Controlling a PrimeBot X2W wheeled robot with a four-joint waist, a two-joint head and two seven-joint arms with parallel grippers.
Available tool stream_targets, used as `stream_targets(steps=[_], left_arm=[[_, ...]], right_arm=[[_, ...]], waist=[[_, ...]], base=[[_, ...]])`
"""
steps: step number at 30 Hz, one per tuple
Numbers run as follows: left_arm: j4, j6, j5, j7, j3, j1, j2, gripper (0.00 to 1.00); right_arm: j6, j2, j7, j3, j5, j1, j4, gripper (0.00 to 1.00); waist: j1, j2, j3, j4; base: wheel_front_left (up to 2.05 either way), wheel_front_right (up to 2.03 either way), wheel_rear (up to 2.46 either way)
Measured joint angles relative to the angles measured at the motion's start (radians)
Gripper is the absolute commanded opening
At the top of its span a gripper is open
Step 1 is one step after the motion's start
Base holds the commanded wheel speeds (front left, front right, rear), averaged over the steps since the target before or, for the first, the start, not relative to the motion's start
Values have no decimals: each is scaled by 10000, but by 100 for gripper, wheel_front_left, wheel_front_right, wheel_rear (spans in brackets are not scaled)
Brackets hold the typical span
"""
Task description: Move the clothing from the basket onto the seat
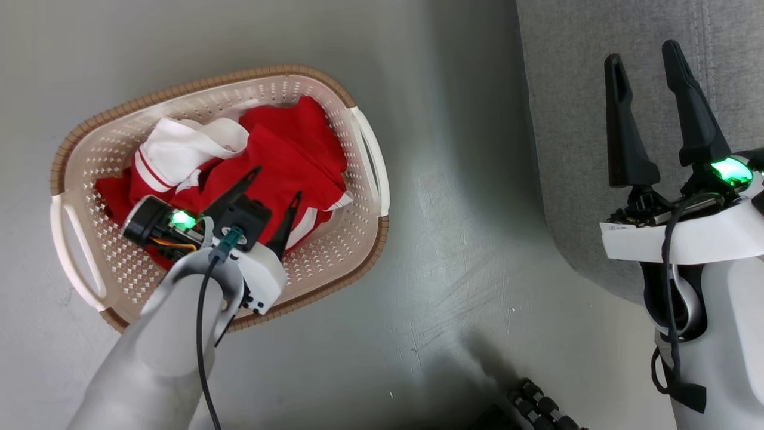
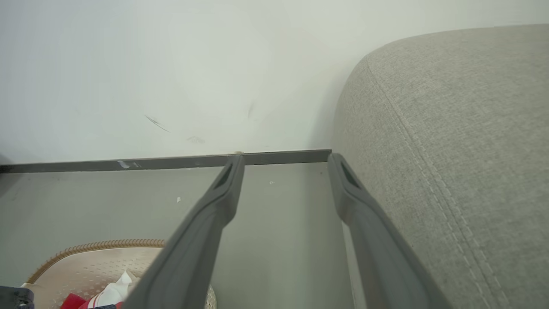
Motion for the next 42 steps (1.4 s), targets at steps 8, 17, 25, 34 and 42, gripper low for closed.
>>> stream_targets(steps=[8, 17, 25, 34, 42], left_arm=[[533, 104, 0, 132, 249, -569, 69, 100], [1131, -4, 0, 132, 52, -914, -127, 0], [1402, -90, -67, -69, -17, -914, -207, 0], [788, -176, -222, -313, 142, -916, -219, 0], [-73, -169, -453, -336, 474, -813, -174, 0]], right_arm=[[0, -2, -2, -4, 50, -364, -2, 100], [0, -8, -27, -96, 50, -794, 4, 100], [0, -12, -27, -232, 50, -925, 251, 100], [0, -13, -29, -341, -163, -940, 508, 100], [0, -15, -29, -339, -600, -938, 842, 100]], waist=[[0, 0, 473, -8], [0, 1, 742, 195], [-1, 0, 549, 278], [-1, 0, 161, 432], [-1, 0, -347, 654]], base=[[0, 0, 0], [0, 0, 0], [0, 0, 0], [0, 0, 0], [0, 0, 0]])
